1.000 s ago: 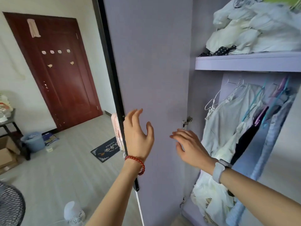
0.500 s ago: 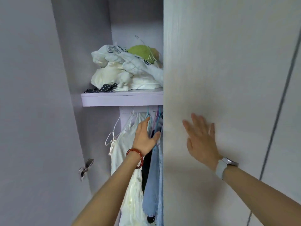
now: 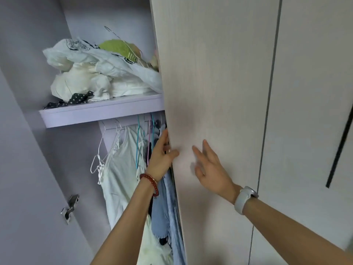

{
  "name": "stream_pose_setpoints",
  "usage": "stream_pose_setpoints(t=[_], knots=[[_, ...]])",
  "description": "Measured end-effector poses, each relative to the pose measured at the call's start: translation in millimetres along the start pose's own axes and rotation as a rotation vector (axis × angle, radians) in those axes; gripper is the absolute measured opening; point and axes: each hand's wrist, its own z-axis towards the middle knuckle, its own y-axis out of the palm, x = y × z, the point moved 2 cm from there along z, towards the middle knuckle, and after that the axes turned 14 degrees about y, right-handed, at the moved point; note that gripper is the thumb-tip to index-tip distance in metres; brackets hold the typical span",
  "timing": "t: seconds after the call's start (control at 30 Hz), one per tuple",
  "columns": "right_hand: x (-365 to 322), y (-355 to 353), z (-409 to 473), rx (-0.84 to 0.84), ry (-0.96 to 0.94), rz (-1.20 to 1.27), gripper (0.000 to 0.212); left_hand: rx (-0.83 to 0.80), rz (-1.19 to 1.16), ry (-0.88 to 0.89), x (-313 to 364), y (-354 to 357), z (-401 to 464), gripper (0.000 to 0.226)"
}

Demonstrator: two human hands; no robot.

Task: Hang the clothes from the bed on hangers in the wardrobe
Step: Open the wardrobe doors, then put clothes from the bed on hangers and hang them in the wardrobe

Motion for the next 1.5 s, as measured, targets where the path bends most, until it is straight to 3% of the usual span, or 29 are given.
stream_pose_setpoints(t=[0.17,0.33,0.43,0.63,0.77,0.9,1.0,1.07,1.13,1.2,1.27,1.33,1.5], knots=[[1.5,-25.0,-80.9,0.093,0.079,0.284,0.057,-0.233,-0.033,0.136,31.5,21.0,-53.3,0.061],[28.6,-61.7,-141.8,0.167,0.03,0.278,0.064,-0.419,-0.019,0.37,63.9,68.3,-72.0,0.052],[49.8,-89.6,-167.7,0.261,0.099,0.29,0.068,-0.507,0.008,0.501,73.1,111.8,-72.6,0.052],[102.1,-147.4,-204.7,0.567,0.311,0.251,0.043,-0.607,0.229,0.717,90.8,214.5,-61.4,0.051],[138.9,-181.0,-210.2,0.734,0.444,0.192,0.007,-0.768,0.523,0.751,97.5,281.9,-47.0,0.065],[166.2,-211.2,-206.0,0.768,0.516,0.135,0.01,-0.817,0.708,0.804,97.3,330.3,-28.7,0.074],[178.3,-223.9,-205.3,0.706,0.566,0.143,0.028,-0.818,0.696,0.806,97.2,348.9,-26.0,0.076],[174.5,-227.0,-208.7,0.759,0.565,0.071,0.04,-0.783,0.644,0.837,95.9,350.2,-25.2,0.076],[160.7,-226.7,-211.7,0.93,0.431,-0.144,0.046,-0.695,0.535,0.896,93.5,339.4,-21.4,0.067],[139.6,-220.6,-205.4,0.968,0.24,-0.31,0.048,-0.502,0.44,0.96,84.7,318.2,-15.1,0.052],[125.0,-206.5,-188.5,0.883,0.114,-0.374,0.048,-0.336,0.435,0.958,67.2,292.2,-10.6,0.045],[119.4,-186.8,-164.1,0.791,0.092,-0.403,0.045,-0.269,0.498,0.921,42.1,262.5,-5.6,0.041],[116.2,-115.1,-79.2,0.598,0.214,-0.371,0.041,-0.291,0.714,0.775,-38.5,167.6,27.2,0.039]])
